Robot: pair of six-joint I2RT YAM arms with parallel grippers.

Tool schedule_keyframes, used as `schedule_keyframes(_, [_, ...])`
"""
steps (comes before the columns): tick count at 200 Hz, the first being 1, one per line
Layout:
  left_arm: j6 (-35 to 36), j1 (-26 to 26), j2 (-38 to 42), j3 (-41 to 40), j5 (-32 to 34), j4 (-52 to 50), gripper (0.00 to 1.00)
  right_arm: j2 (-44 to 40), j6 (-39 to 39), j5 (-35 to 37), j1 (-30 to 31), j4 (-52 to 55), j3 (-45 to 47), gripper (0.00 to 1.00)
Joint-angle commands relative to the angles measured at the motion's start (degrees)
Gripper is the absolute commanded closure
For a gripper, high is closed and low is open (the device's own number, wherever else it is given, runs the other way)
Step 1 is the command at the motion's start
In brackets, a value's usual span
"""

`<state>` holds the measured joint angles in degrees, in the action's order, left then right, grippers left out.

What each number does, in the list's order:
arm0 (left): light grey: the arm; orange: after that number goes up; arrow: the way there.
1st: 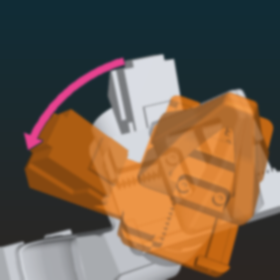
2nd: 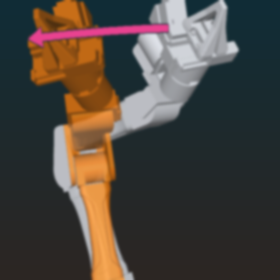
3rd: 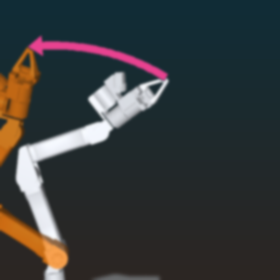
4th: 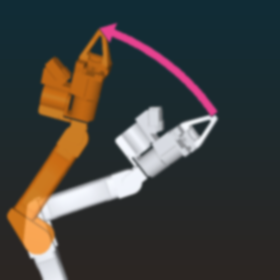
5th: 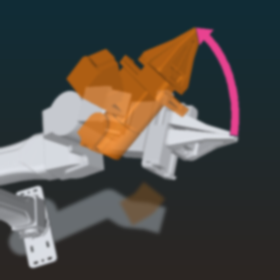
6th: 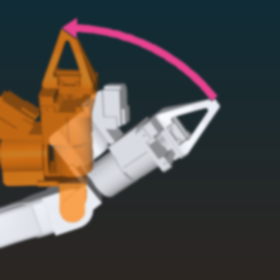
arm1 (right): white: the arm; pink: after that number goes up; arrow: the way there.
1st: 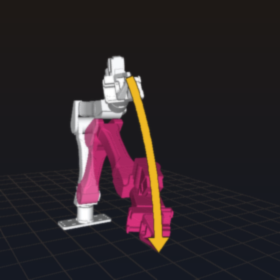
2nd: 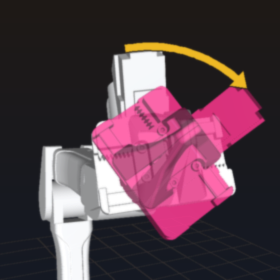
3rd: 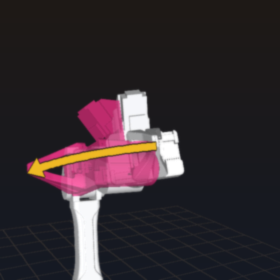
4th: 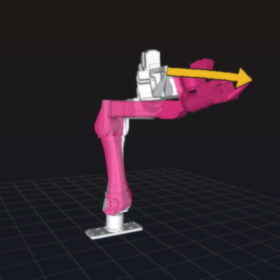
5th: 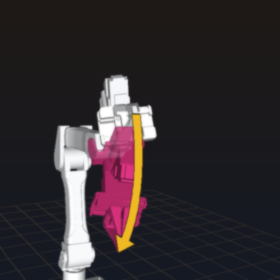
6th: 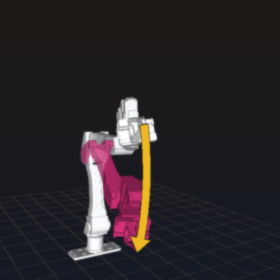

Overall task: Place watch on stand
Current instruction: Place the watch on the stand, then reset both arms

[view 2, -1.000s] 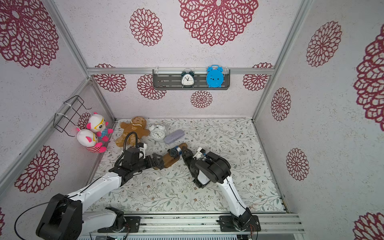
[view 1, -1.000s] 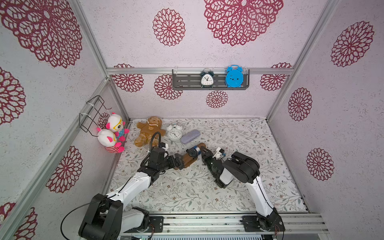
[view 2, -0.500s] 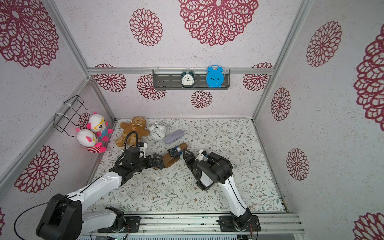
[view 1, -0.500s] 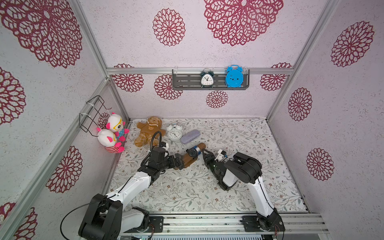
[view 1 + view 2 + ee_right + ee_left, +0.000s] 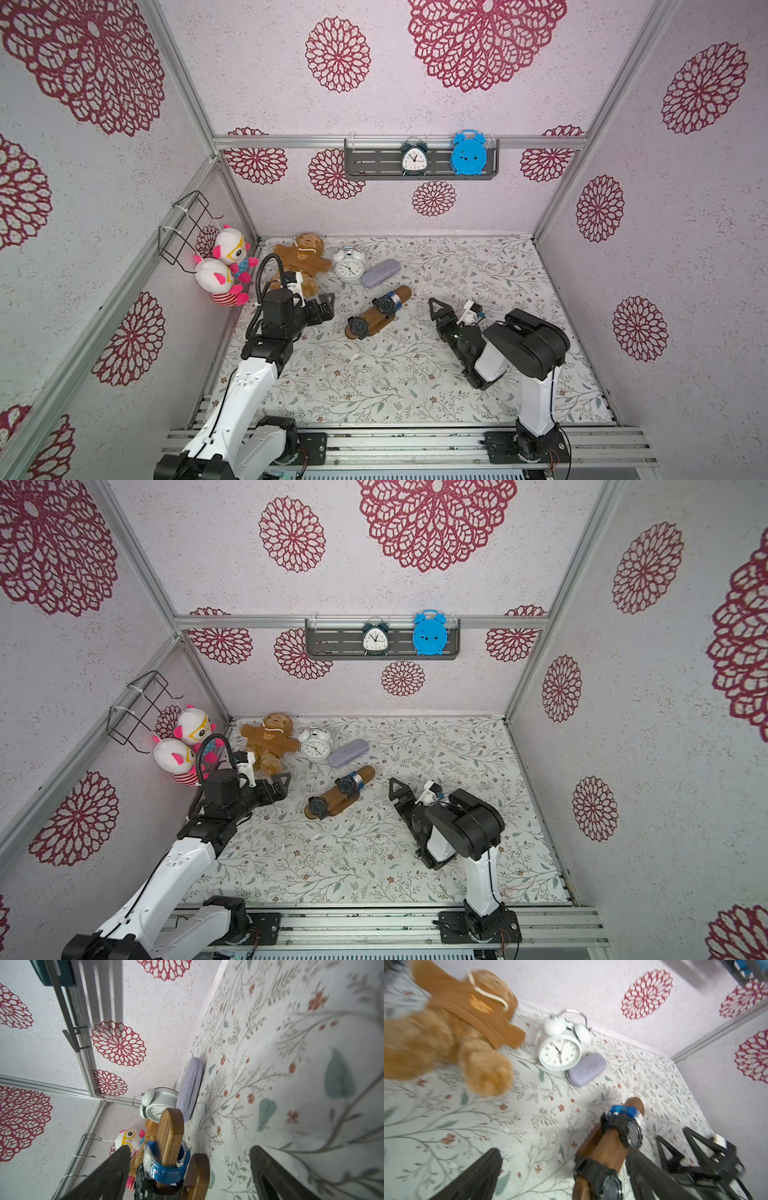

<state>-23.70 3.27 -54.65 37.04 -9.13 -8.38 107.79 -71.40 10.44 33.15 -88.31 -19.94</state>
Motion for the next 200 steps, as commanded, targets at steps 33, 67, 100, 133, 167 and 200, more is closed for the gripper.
schedule_keyframes(33, [11.71, -7.68, 2.41, 1.91, 0.88, 1.88, 0.02, -30.08, 37.99, -2.52, -3.26, 53.96, -14.55, 0.02])
schedule_keyframes(67, [11.20, -12.93, 2.57, 0.13, -0.95, 4.84, 0.02, -41.09, 56.84, 7.33, -3.70, 59.90, -15.94, 0.02])
schedule_keyframes(100, [13.82, -13.24, 5.28, -3.80, 1.24, 9.00, 0.02, -49.93, 70.91, 17.06, -4.23, 52.23, -6.60, 0.02])
schedule_keyframes(133, [15.34, -15.55, 7.62, -13.09, 6.03, 24.33, 0.02, -54.75, 75.50, 26.66, -8.51, 37.01, 8.04, 0.02])
schedule_keyframes(167, [13.19, -17.88, 4.85, -20.55, 12.32, 35.86, 0.02, -52.92, 65.91, 23.16, -19.34, 31.06, 15.78, 0.01])
schedule_keyframes(200, [11.97, -18.73, 0.40, -22.17, 13.08, 41.50, 0.02, -39.09, 65.98, 17.52, -23.44, 19.34, 17.08, 0.01])
